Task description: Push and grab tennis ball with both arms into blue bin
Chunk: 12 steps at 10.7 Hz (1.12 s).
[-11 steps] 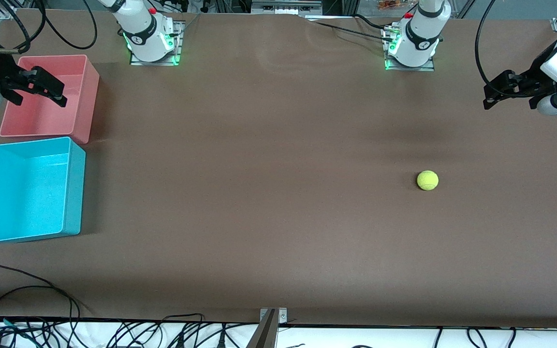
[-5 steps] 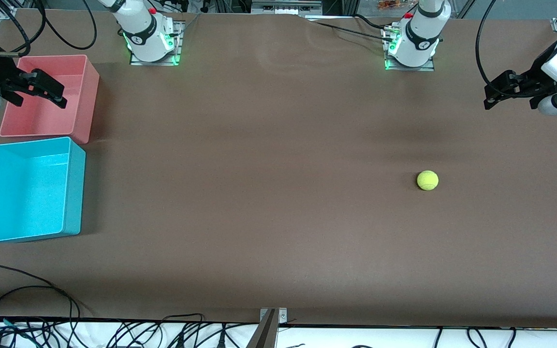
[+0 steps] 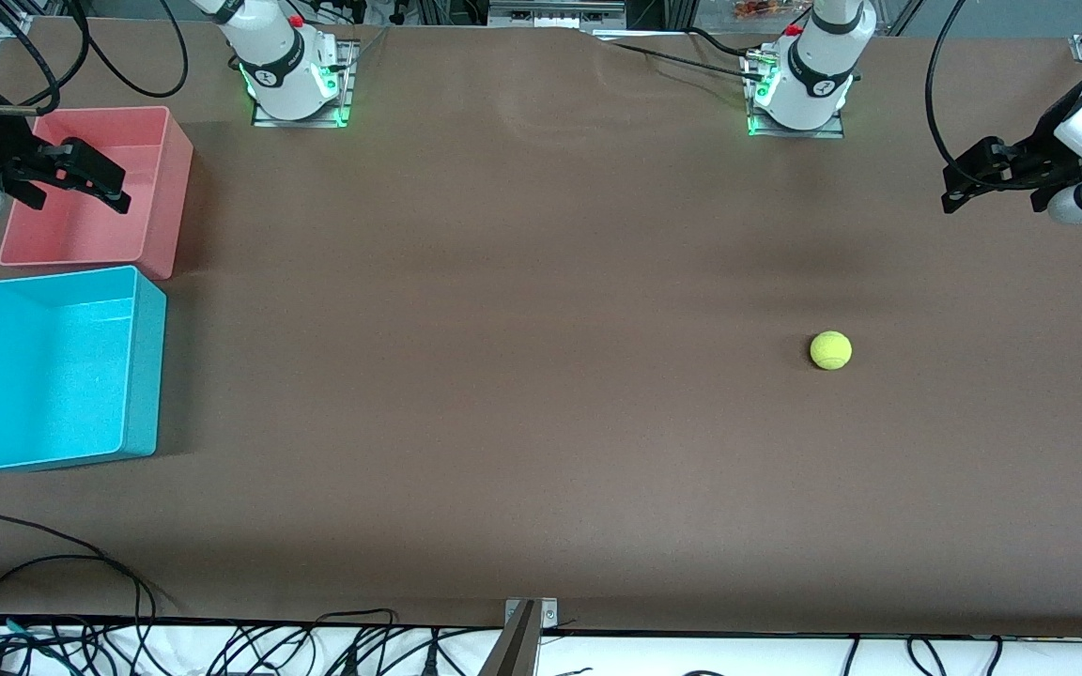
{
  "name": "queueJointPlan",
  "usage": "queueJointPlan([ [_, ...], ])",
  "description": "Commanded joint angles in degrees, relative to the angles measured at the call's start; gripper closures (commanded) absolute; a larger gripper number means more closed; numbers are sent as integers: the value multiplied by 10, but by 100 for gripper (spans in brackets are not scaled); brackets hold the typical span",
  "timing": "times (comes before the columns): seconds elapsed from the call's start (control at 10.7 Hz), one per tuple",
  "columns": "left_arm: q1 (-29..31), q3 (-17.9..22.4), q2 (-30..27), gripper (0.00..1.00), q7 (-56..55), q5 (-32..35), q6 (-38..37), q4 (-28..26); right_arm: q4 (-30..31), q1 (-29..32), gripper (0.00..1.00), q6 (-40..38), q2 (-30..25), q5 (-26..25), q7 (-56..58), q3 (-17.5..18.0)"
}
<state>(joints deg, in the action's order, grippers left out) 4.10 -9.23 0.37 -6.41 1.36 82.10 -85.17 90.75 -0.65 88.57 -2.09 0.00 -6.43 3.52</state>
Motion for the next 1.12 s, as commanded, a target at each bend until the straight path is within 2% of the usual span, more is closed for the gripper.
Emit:
queueJointPlan([
  [0.0,6,-5,0,0,3,7,-7,5,7,2,0,0,-5,-3,2,1],
  [1.03,6,-5,0,0,3,7,-7,6,2,0,0,2,6,-8,1,-1],
])
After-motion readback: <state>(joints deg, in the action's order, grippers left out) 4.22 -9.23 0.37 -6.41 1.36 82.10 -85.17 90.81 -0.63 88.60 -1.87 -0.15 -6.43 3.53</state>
